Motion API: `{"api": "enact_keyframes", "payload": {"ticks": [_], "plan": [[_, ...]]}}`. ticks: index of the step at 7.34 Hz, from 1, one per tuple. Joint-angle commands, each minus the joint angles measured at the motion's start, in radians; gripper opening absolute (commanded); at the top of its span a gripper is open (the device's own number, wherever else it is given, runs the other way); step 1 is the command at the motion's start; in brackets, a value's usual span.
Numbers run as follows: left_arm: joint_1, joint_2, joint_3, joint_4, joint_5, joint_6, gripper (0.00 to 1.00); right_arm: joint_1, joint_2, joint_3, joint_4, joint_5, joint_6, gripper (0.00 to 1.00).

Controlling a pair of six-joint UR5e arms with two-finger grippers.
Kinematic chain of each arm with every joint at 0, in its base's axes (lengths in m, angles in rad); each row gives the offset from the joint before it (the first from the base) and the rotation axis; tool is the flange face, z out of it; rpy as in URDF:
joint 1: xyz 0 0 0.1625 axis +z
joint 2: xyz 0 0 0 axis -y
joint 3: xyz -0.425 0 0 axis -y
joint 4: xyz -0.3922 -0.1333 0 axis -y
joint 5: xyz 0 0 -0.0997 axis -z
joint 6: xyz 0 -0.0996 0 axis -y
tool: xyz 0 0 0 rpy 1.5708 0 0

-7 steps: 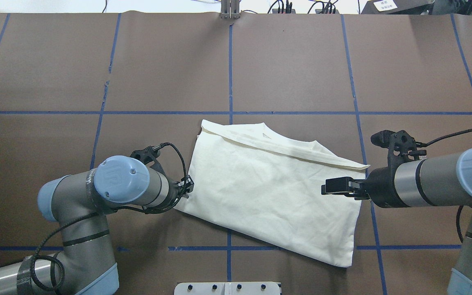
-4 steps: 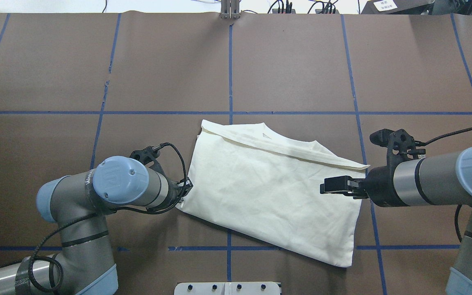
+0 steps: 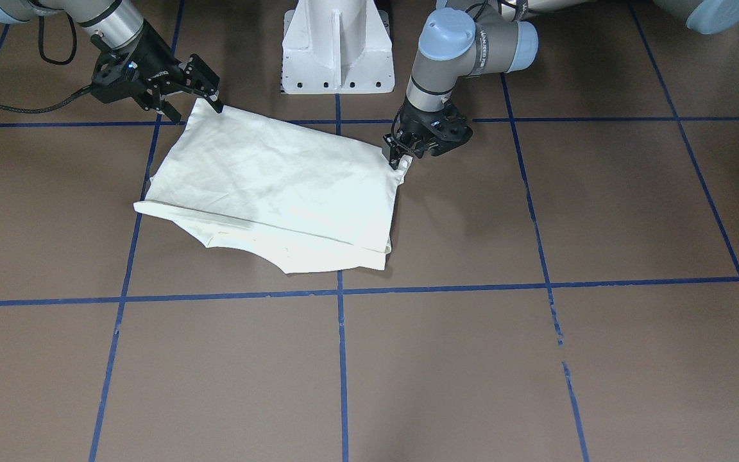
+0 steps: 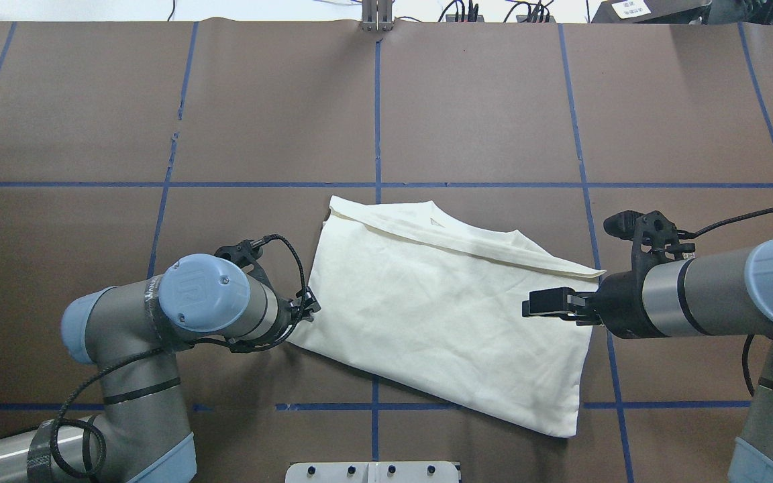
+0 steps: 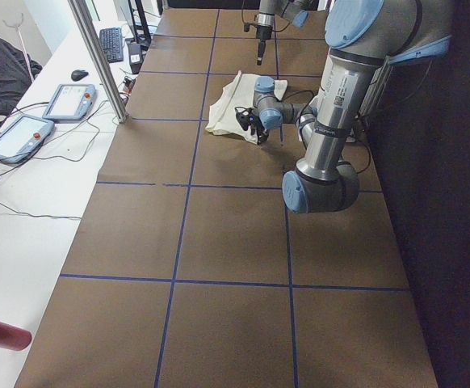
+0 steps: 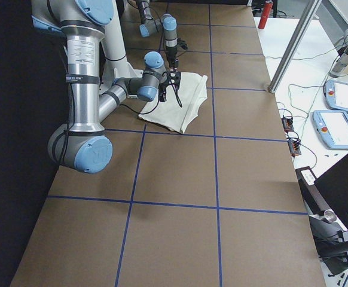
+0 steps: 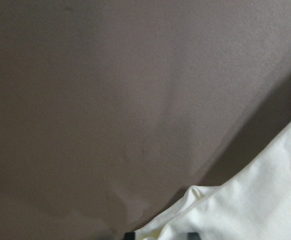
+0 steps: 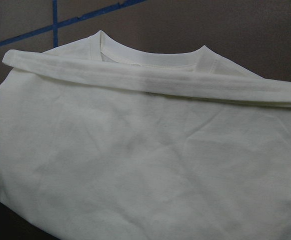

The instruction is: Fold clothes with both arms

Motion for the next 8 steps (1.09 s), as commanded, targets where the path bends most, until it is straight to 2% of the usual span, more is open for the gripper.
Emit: {"api": "enact_keyframes", "payload": {"ticks": [1,2,4,5,8], "plan": [[0.001,-0.003,0.013,0.004,0.002,0.0,1.0,0.0,0.002,-0.004,0.001,0.0,0.0,1.0],[0.001,-0.005,0.016,0.002,0.002,-0.006,0.94,0.0,0.002,-0.004,-0.001,0.0,0.0,1.0],[0.003,-0.005,0.014,0.001,0.003,-0.01,0.3,0.002,0.002,-0.005,-0.001,0.0,0.0,1.0],[0.001,-0.005,0.013,0.002,0.005,-0.009,0.0,0.002,0.002,-0.005,-0.001,0.0,0.0,1.0],[0.0,-0.005,-0.003,0.006,-0.003,0.0,0.0,0.003,0.002,-0.005,-0.001,0.0,0.0,1.0]]}}
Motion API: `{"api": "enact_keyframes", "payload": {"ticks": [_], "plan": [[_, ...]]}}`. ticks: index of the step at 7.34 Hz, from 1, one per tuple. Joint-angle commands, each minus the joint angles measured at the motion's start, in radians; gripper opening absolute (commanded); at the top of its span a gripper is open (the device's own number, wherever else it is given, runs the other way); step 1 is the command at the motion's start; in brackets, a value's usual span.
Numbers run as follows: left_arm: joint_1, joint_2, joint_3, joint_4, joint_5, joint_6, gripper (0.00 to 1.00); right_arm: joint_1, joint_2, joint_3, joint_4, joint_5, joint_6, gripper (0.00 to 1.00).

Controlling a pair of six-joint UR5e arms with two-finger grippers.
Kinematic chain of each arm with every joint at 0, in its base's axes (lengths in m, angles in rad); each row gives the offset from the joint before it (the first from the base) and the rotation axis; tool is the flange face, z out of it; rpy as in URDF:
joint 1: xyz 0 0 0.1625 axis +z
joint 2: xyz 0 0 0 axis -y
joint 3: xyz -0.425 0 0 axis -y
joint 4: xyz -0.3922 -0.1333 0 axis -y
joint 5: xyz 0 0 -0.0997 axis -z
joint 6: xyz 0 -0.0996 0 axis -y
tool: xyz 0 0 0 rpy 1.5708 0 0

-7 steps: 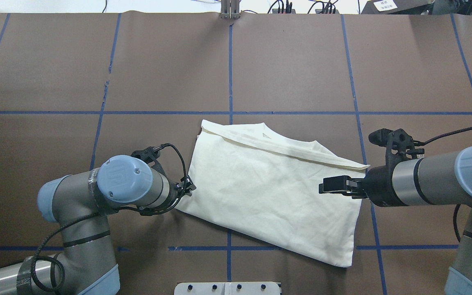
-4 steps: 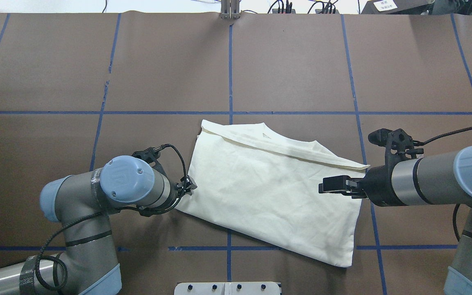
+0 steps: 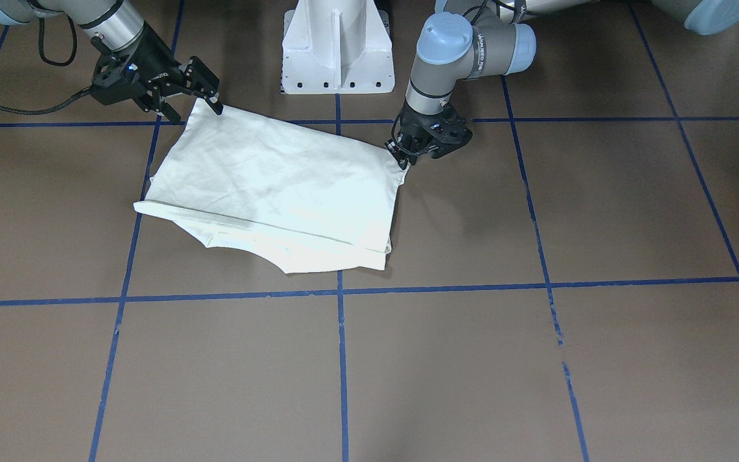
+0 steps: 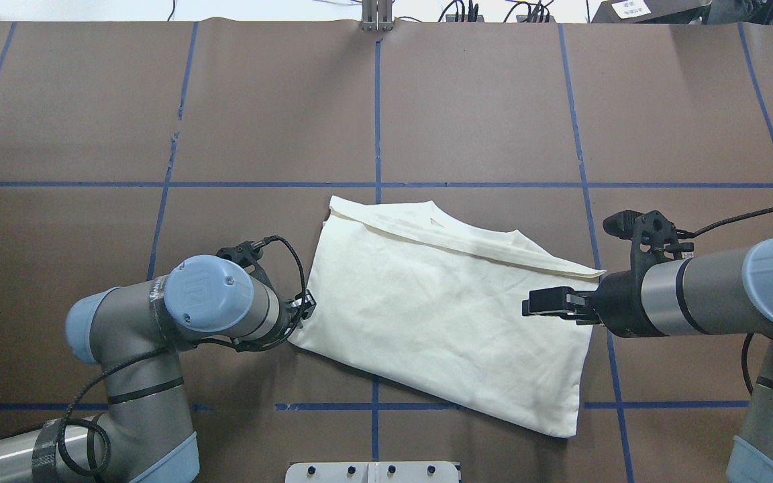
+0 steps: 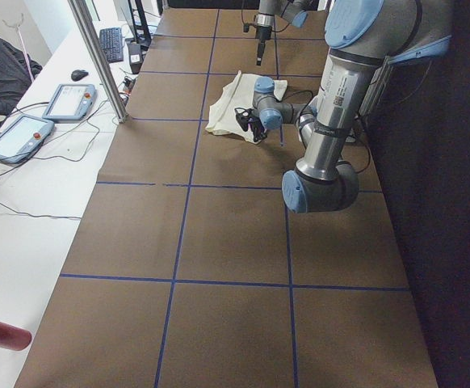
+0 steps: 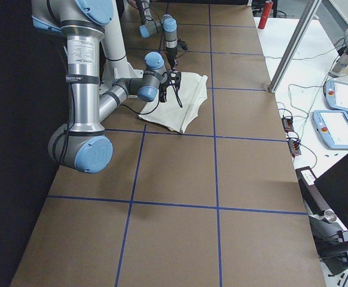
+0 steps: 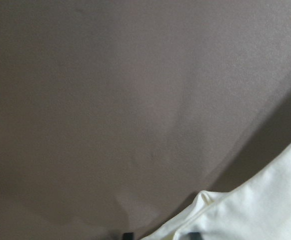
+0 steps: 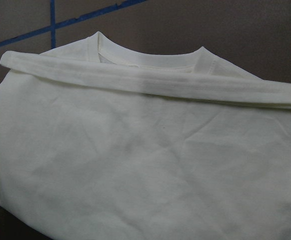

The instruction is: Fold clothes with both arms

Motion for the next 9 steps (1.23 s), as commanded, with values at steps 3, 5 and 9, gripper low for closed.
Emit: {"api": "enact_keyframes", "payload": {"ticks": [3,5,9], "plan": [[-0.117,-0.011,0.019,0.025,0.0,0.102,0.0,0.005,-0.003,0.003,0.0,0.001,0.0,1.0],[-0.243,-0.079,0.161,0.014,-0.001,0.211,0.0,0.017,-0.005,0.001,0.0,0.001,0.0,1.0],[-0.398,-0.364,0.601,-0.192,0.003,0.398,0.0,0.043,-0.008,-0.003,0.0,0.002,-0.002,1.0]]}}
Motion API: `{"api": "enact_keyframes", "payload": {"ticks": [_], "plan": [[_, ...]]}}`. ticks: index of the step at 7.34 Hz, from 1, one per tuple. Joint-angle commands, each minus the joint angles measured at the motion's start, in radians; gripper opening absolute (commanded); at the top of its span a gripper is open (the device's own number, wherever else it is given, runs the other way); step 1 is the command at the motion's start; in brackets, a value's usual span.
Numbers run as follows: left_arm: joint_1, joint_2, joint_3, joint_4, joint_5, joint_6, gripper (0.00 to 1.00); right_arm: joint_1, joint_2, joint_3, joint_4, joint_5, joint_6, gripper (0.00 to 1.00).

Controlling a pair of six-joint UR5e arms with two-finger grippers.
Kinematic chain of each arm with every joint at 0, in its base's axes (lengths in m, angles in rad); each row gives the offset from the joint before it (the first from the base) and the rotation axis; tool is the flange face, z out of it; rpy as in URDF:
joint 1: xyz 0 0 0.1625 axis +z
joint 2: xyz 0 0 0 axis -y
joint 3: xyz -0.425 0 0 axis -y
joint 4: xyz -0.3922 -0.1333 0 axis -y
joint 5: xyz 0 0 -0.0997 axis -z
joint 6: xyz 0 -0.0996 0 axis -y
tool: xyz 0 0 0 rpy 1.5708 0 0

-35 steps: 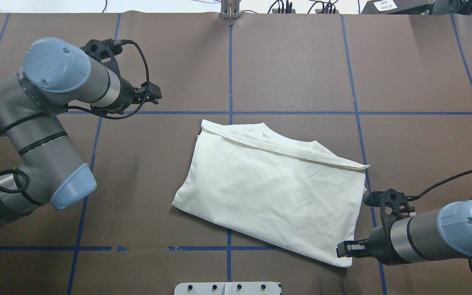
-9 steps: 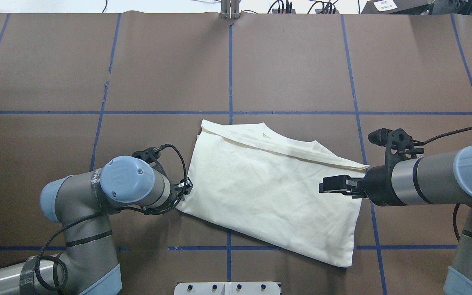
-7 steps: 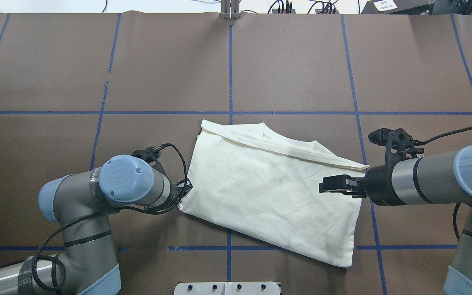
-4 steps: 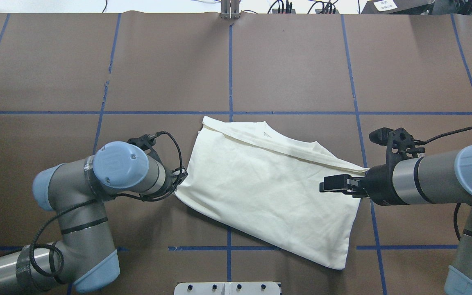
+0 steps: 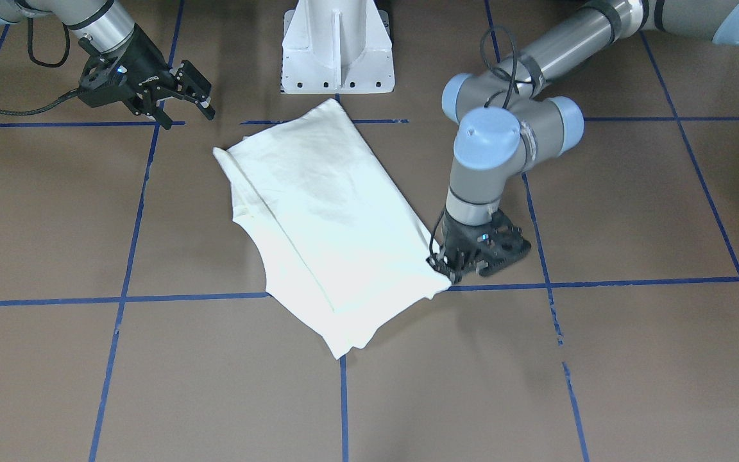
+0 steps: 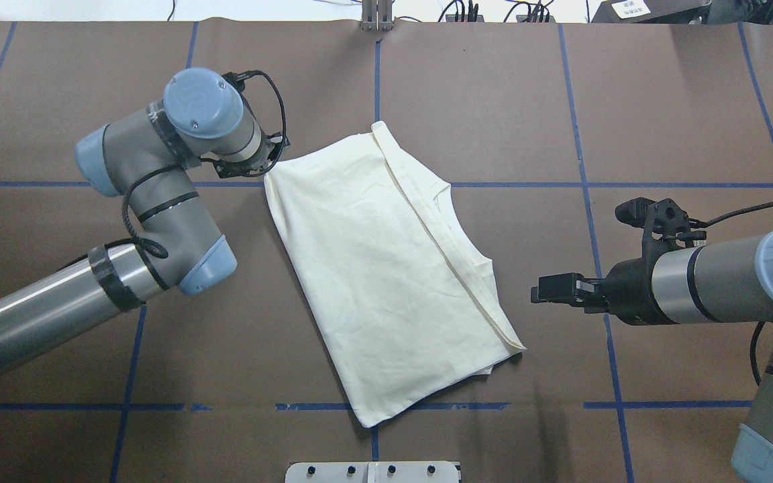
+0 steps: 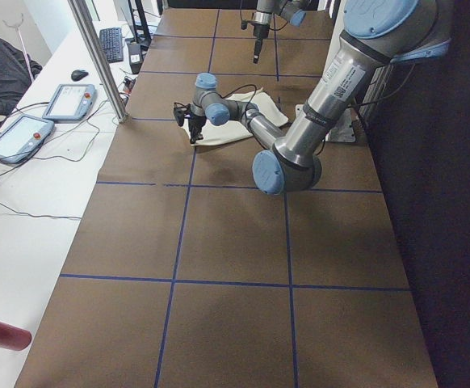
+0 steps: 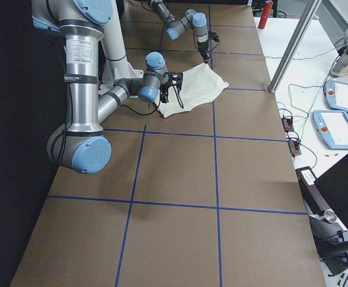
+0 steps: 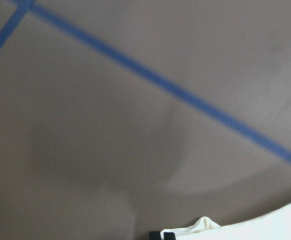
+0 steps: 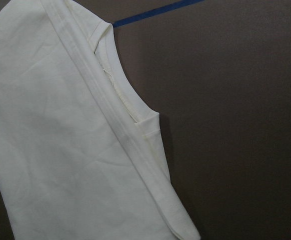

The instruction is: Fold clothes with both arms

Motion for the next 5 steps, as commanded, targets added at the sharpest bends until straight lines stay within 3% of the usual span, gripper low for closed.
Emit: {"api": "enact_keyframes", "payload": {"ticks": [1,2,5], "plan": [[-0.033,-0.157,0.285,-0.194,0.002,0.049,0.0,0.009,0.001,-0.001,0.0,0.0,0.001,1.0],[-0.033,-0.187,0.341,-0.243,0.011,0.05,0.0,0.011,0.001,-0.001,0.0,0.0,-0.001,1.0],[-0.039,-0.199,0.351,-0.286,0.043,0.11,0.0,0.012,0.004,0.004,0.0,-0.001,0.001,1.0]]}}
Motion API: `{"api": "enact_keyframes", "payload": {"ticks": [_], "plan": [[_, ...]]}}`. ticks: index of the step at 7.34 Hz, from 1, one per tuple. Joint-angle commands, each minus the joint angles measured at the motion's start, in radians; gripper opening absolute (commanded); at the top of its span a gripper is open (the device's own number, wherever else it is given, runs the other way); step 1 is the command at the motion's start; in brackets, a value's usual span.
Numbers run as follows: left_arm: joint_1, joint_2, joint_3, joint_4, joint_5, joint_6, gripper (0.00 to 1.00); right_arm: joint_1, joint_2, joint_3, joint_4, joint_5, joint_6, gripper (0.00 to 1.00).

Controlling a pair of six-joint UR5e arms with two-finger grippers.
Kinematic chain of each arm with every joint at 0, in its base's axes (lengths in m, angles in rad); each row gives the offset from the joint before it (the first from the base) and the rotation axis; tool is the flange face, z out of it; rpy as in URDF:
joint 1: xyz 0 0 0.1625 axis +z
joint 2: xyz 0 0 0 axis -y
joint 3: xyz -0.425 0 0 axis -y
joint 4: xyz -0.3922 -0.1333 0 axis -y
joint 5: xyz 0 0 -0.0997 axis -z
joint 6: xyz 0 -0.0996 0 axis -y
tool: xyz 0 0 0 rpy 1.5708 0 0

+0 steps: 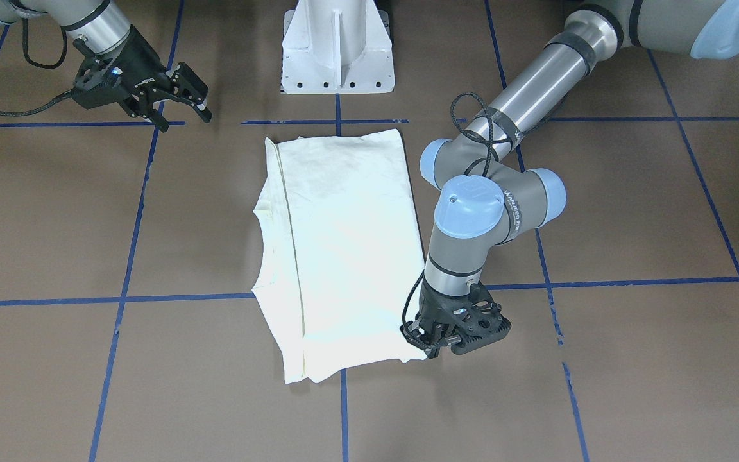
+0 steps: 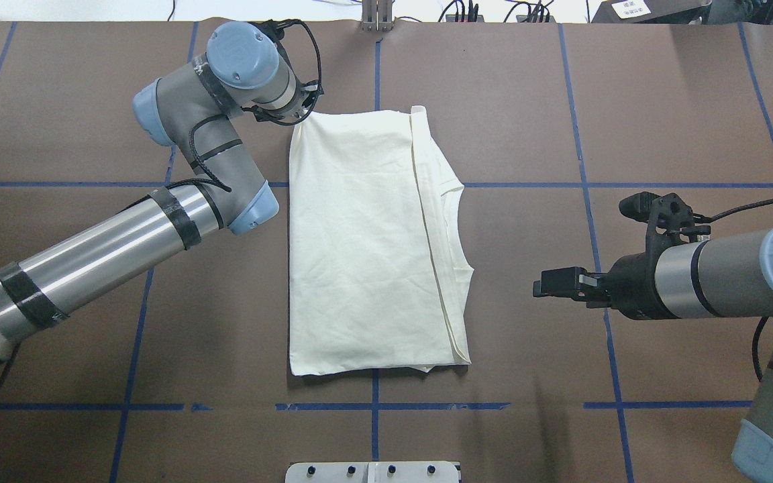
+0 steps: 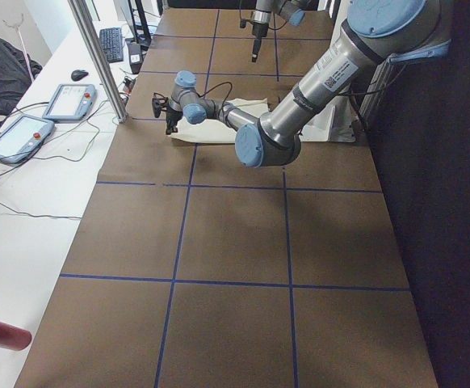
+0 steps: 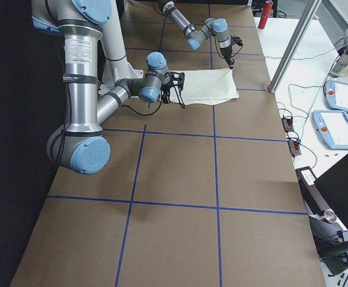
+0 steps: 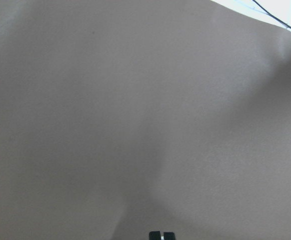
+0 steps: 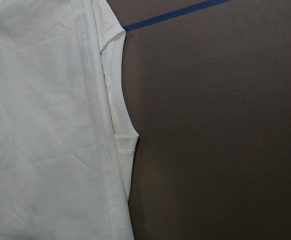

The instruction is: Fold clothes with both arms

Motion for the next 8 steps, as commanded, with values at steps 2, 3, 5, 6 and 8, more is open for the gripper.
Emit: {"api": "enact_keyframes", "payload": {"ticks": [2,3,5,6,8], "plan": [[-0.002,-0.028,0.075,-0.086,0.005,0.018,0.0,0.002,0.005,0.001,0.0,-0.002,0.001,1.0],[-0.001,-0.037,0.076,-0.094,0.005,0.018,0.0,0.001,0.009,0.001,0.002,-0.007,0.001,1.0],[-0.016,-0.03,0.07,-0.114,0.006,0.055,0.99,0.002,0.032,-0.009,-0.011,-0.01,0.001,1.0],[-0.042,-0.028,0.05,-0.099,-0.006,0.116,1.0,0.009,0.055,-0.04,-0.012,-0.008,-0.001,1.0],[-0.067,0.053,-0.133,0.06,-0.078,0.179,1.0,0.009,0.168,-0.081,-0.149,-0.004,-0.015,1.0]]}}
